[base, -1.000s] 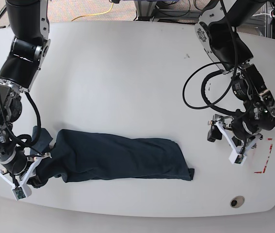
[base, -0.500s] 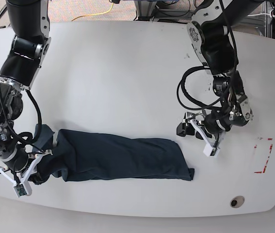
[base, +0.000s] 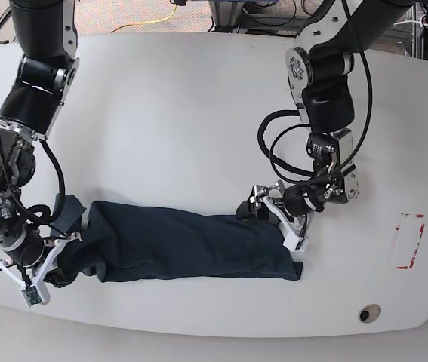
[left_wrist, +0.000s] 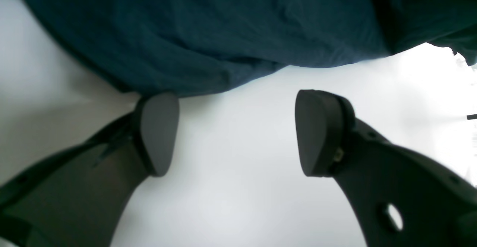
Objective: Layout the t-shirt on the table in an organized manner, then fold the t-shirt properly
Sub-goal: 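Move the left gripper to the shirt bundle's end and grasp it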
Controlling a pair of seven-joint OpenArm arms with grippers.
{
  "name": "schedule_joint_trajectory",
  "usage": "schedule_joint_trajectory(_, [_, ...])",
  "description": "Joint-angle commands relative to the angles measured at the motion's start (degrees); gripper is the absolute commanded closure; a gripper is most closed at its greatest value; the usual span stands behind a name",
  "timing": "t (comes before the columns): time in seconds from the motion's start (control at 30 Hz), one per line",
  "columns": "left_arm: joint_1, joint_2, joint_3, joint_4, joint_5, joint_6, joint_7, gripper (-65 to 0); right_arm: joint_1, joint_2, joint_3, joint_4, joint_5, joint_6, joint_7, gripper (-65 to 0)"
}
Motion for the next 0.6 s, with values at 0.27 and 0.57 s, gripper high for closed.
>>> schedule_joint_trajectory(0.27, [-2.34, 0.80, 0.28, -2.28, -1.31, 0.36, -4.91, -45.8, 1.80, 0.95, 0.38, 1.07, 0.49, -0.23, 1.71, 0.0])
schedule_joint_trajectory(0.57, [0.03, 0.45, 0.28, 8.27, -1.22, 0.89, -1.22, -45.8, 1.80, 0.86, 0.38, 1.16, 0.58, -0.14, 1.71, 0.0])
